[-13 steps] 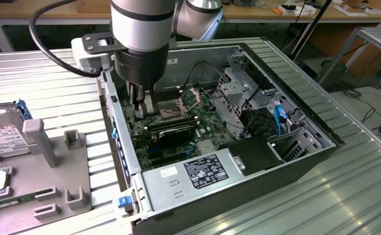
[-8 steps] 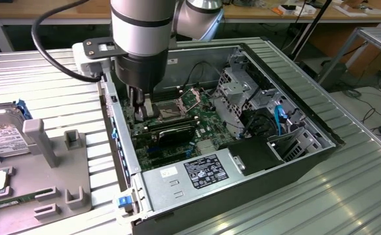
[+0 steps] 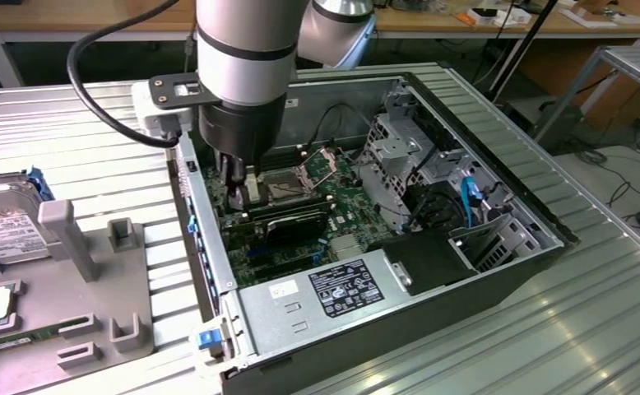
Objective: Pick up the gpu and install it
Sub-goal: 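Press down on the gpu until it lock into place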
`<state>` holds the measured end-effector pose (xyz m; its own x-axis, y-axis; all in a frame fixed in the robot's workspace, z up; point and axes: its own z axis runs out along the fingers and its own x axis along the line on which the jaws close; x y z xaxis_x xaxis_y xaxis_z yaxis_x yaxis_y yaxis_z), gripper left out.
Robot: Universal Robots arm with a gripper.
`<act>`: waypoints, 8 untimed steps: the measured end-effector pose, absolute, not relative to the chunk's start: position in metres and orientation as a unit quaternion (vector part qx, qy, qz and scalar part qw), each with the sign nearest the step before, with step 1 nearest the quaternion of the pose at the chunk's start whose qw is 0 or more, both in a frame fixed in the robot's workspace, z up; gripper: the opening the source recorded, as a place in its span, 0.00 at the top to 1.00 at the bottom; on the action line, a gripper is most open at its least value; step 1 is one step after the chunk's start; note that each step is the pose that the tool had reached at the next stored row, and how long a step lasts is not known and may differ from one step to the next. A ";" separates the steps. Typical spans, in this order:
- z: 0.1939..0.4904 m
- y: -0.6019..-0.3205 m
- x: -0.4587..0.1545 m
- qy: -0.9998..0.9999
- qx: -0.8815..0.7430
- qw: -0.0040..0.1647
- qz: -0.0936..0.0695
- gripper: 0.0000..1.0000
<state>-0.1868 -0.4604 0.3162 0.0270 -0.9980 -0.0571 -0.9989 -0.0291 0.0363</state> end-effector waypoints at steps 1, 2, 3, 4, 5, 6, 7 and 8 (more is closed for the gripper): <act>0.316 -0.460 -0.187 0.697 -0.717 0.007 0.033 0.89; 0.316 -0.460 -0.187 0.697 -0.717 0.007 0.033 0.89; 0.316 -0.460 -0.187 0.697 -0.717 0.007 0.033 0.89; 0.315 -0.460 -0.187 0.697 -0.717 0.007 0.033 0.89; 0.314 -0.460 -0.189 0.697 -0.717 0.007 0.033 0.89; 0.313 -0.460 -0.189 0.697 -0.717 0.007 0.033 0.89; 0.312 -0.460 -0.190 0.697 -0.717 0.007 0.033 0.89; 0.311 -0.460 -0.190 0.697 -0.717 0.007 0.033 0.89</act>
